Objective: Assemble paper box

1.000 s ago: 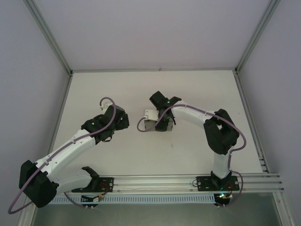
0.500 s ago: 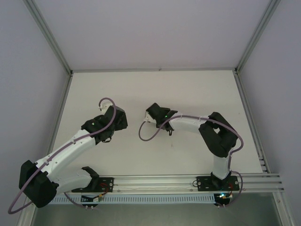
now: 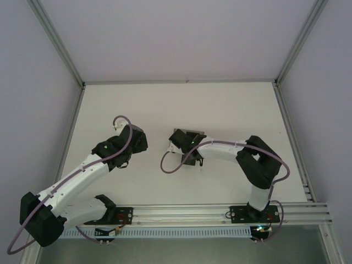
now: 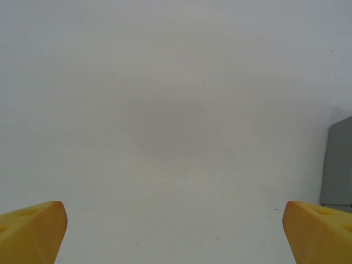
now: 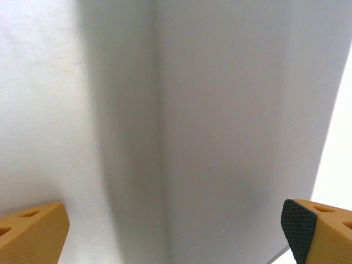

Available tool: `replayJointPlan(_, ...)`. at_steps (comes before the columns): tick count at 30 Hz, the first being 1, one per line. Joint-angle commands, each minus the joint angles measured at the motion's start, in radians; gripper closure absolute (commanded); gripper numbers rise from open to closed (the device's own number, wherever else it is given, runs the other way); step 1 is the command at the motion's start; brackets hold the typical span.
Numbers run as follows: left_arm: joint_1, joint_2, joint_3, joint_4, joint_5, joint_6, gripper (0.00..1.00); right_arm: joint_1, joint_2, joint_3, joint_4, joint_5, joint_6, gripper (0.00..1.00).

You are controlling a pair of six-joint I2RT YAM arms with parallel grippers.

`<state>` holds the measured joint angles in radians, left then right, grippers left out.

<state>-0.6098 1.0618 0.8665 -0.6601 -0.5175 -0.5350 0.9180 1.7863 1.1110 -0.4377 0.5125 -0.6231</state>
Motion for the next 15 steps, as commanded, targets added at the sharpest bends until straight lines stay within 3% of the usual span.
replayJointPlan(1,0.012,-0.008,-0.017,-0.016,-0.004,-0.008,0.0,0.007,-0.091,-0.015,-0.103,-0.169,0.055,0.0)
replayJointPlan(5,0.02,-0.014,-0.018,0.02,0.01,0.007,0.0,-0.003,-0.225,-0.059,-0.047,-0.221,0.08,0.0)
replayJointPlan(7,0.046,-0.03,-0.026,0.062,0.029,0.029,0.0,-0.056,-0.307,-0.076,-0.019,-0.273,0.142,0.0)
replayJointPlan(10,0.142,-0.056,-0.059,0.159,0.09,0.082,0.0,-0.205,-0.423,-0.117,0.06,-0.343,0.293,0.0)
replayJointPlan(13,0.262,-0.046,-0.087,0.258,0.103,0.14,0.0,-0.38,-0.513,-0.19,0.184,-0.306,0.469,0.0)
replayJointPlan(15,0.37,-0.019,-0.112,0.348,0.188,0.18,0.0,-0.5,-0.561,-0.244,0.238,-0.352,0.559,0.0)
